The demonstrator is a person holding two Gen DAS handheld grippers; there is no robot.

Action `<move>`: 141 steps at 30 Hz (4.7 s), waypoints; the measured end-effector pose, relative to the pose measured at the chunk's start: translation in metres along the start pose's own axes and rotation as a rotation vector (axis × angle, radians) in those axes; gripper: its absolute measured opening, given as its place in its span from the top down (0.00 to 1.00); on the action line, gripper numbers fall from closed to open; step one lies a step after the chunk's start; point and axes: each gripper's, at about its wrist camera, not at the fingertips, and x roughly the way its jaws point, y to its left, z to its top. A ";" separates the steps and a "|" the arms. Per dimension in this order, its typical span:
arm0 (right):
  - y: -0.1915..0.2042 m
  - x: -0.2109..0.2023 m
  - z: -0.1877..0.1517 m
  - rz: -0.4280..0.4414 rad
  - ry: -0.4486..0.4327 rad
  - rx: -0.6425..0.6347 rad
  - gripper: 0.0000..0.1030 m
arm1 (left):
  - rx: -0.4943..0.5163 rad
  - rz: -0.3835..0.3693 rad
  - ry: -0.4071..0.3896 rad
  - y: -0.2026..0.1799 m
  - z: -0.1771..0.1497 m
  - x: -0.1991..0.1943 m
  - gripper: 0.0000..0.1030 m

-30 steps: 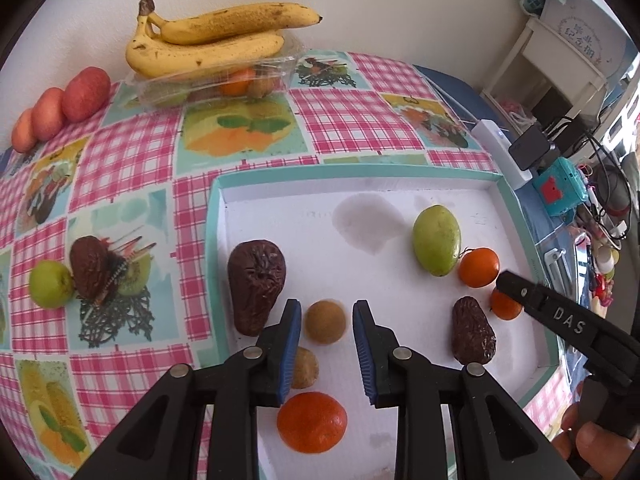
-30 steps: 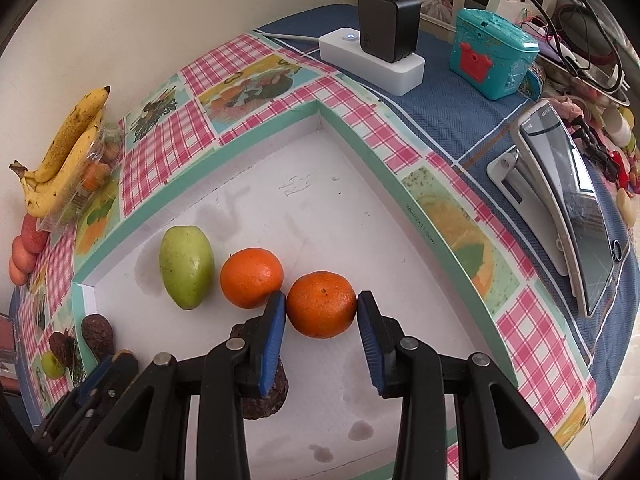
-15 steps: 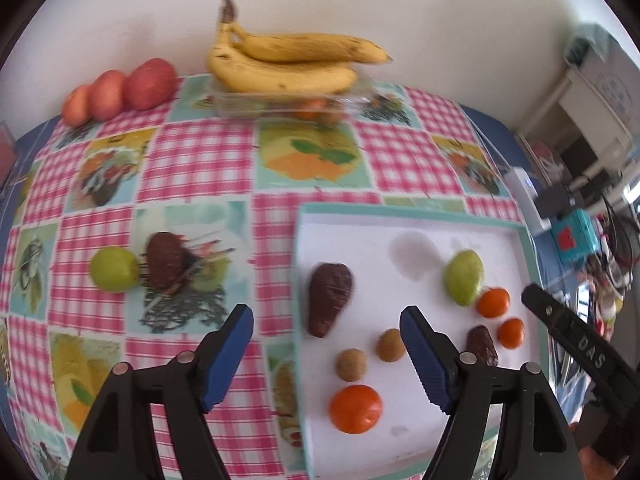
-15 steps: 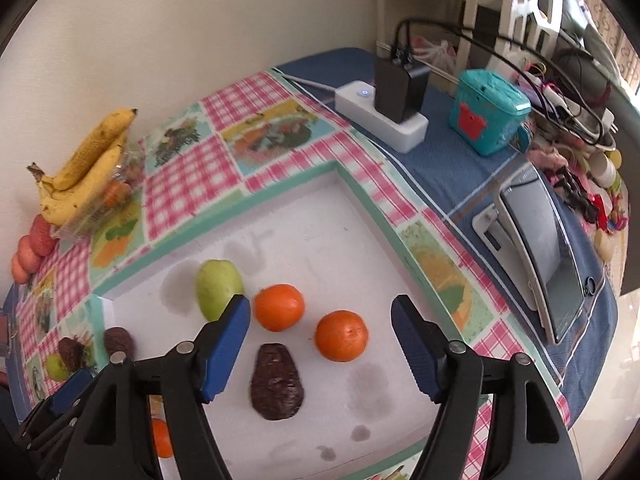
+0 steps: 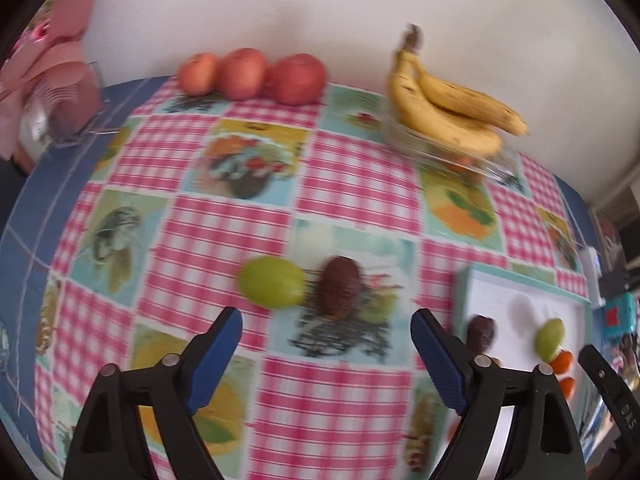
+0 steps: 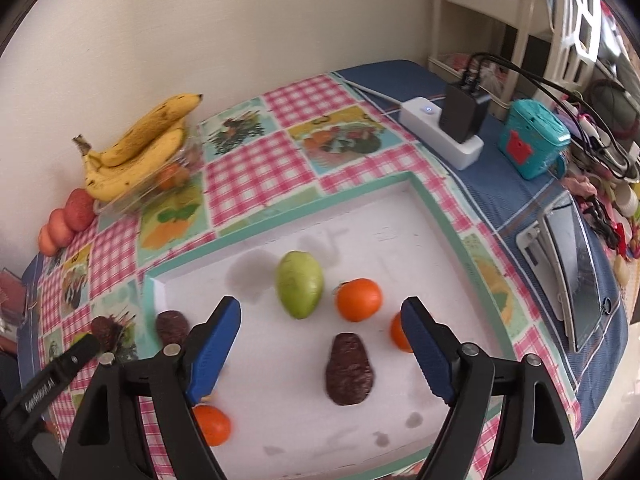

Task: Organize fruits
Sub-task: 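Move both open tools back toward the green guava and dark date, then grasp the dark date with the right tool while the left tool grasps the green guava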

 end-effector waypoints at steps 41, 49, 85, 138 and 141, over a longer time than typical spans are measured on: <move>0.176 -0.013 -0.041 0.145 -0.002 -0.382 0.19 | -0.210 0.088 -0.026 0.128 0.018 -0.015 0.02; 0.193 -0.006 -0.043 0.151 0.000 -0.408 0.16 | -0.235 0.123 -0.047 0.147 0.021 -0.012 0.00; 0.231 0.072 -0.044 0.322 0.104 -0.332 0.22 | -0.261 0.140 0.008 0.159 0.034 0.037 0.00; 0.154 0.038 0.009 0.284 0.036 -0.166 0.65 | 0.009 -0.041 0.089 0.030 0.024 0.069 0.16; 0.155 0.039 0.008 0.287 0.039 -0.172 0.65 | 0.009 -0.026 0.089 0.034 0.023 0.073 0.17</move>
